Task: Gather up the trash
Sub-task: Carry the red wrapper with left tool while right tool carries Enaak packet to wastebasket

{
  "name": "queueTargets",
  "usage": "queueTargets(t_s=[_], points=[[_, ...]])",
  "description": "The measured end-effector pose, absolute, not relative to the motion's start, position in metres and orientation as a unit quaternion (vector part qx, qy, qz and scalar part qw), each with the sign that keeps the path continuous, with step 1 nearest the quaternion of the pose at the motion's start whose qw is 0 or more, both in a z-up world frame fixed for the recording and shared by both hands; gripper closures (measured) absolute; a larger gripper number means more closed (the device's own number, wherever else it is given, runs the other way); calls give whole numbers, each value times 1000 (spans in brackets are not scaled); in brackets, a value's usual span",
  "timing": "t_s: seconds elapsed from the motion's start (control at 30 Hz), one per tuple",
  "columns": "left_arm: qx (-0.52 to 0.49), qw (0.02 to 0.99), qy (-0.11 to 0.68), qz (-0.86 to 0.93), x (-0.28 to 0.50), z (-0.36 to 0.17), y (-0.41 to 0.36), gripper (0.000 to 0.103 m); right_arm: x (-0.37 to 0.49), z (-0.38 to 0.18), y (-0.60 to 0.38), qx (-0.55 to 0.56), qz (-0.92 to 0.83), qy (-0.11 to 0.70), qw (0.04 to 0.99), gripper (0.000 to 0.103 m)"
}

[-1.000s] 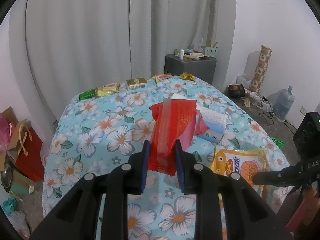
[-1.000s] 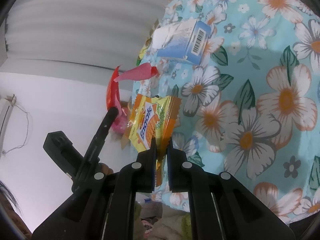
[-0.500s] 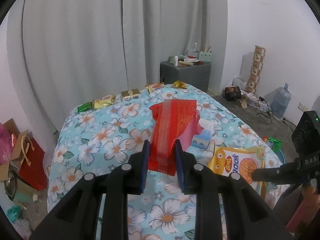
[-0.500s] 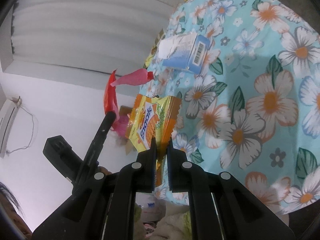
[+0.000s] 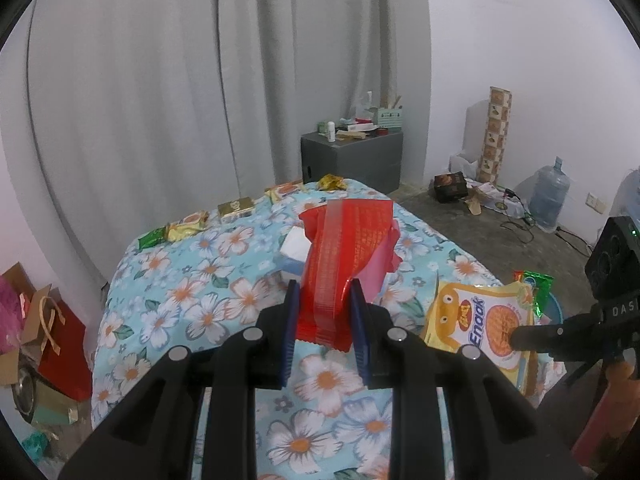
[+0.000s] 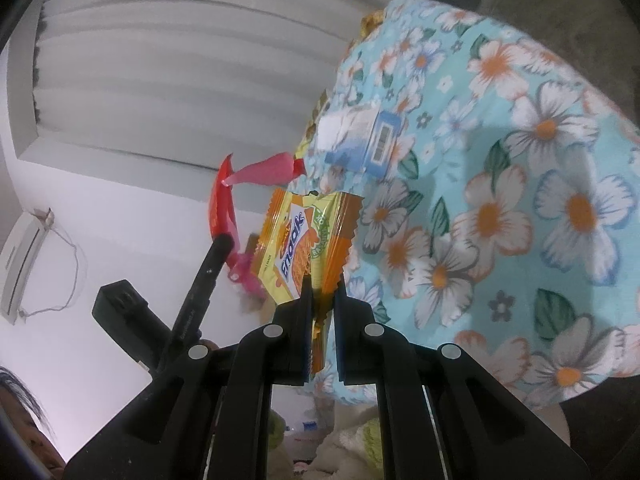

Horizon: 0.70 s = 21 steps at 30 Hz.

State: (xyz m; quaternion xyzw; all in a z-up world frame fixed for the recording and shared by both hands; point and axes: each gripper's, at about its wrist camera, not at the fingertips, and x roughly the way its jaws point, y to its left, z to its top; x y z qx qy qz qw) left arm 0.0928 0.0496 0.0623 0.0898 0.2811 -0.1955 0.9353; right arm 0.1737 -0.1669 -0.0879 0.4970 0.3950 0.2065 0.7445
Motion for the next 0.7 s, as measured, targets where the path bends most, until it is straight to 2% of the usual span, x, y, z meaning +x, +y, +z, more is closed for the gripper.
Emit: queueTargets(t_s=[0.7], points=[[134, 902, 283, -298, 102, 63, -66, 80, 97, -80, -281, 534, 95, 318, 778, 95]])
